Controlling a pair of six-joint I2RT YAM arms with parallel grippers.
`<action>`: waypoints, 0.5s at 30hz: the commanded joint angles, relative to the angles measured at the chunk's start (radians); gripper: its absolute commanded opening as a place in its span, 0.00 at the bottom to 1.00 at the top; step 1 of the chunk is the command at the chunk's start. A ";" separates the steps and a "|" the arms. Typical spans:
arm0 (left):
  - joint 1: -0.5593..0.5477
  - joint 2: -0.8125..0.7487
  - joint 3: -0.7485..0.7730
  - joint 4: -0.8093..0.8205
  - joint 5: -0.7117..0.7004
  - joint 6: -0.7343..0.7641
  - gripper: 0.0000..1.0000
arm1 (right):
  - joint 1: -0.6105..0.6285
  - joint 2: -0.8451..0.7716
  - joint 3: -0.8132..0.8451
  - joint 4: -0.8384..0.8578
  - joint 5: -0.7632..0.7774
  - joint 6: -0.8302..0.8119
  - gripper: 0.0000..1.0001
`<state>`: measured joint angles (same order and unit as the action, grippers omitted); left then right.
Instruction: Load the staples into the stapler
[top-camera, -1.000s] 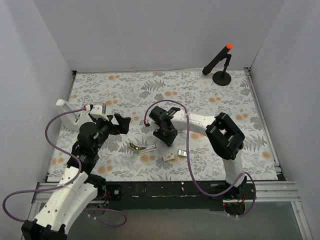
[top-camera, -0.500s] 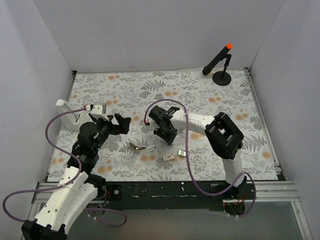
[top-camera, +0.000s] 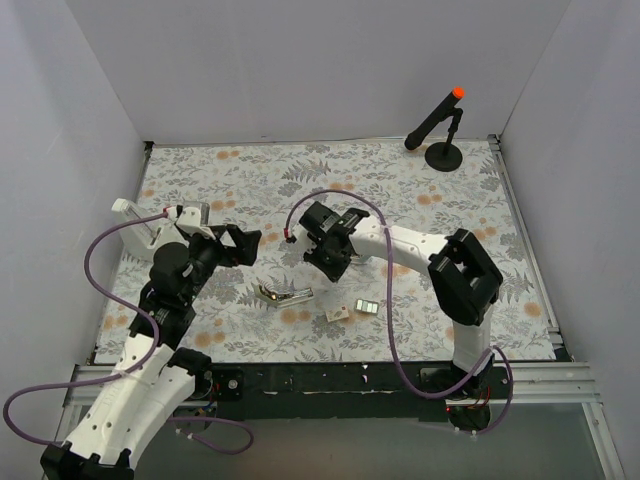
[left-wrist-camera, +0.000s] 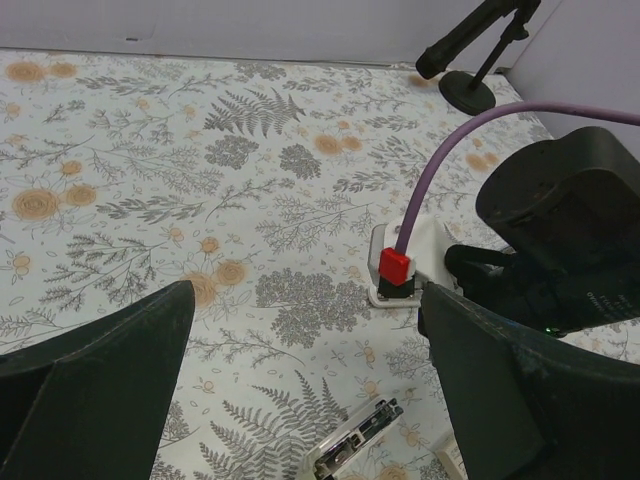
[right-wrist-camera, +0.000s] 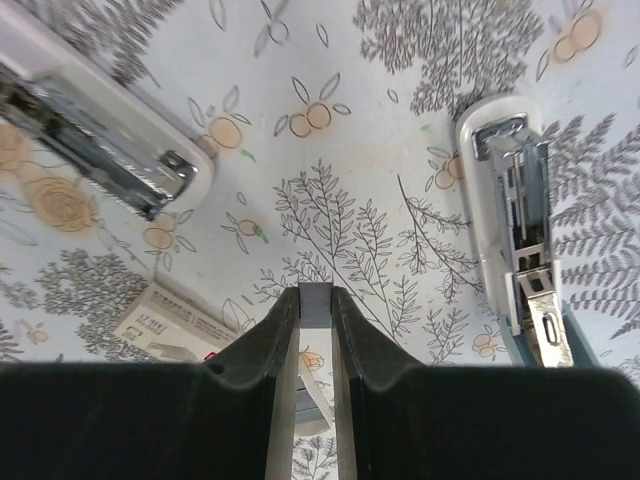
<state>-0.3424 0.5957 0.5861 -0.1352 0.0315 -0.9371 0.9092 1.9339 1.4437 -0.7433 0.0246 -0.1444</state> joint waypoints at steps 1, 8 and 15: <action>-0.001 -0.027 0.060 -0.036 0.018 0.020 0.98 | 0.000 -0.108 0.023 0.073 -0.096 -0.072 0.18; -0.003 -0.065 0.093 -0.099 0.007 0.029 0.98 | 0.040 -0.116 0.044 0.102 -0.196 -0.168 0.18; -0.001 -0.093 0.141 -0.153 -0.013 0.050 0.98 | 0.085 -0.082 0.072 0.107 -0.262 -0.262 0.18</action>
<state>-0.3424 0.5186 0.6731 -0.2398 0.0341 -0.9154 0.9649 1.8412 1.4635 -0.6624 -0.1692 -0.3206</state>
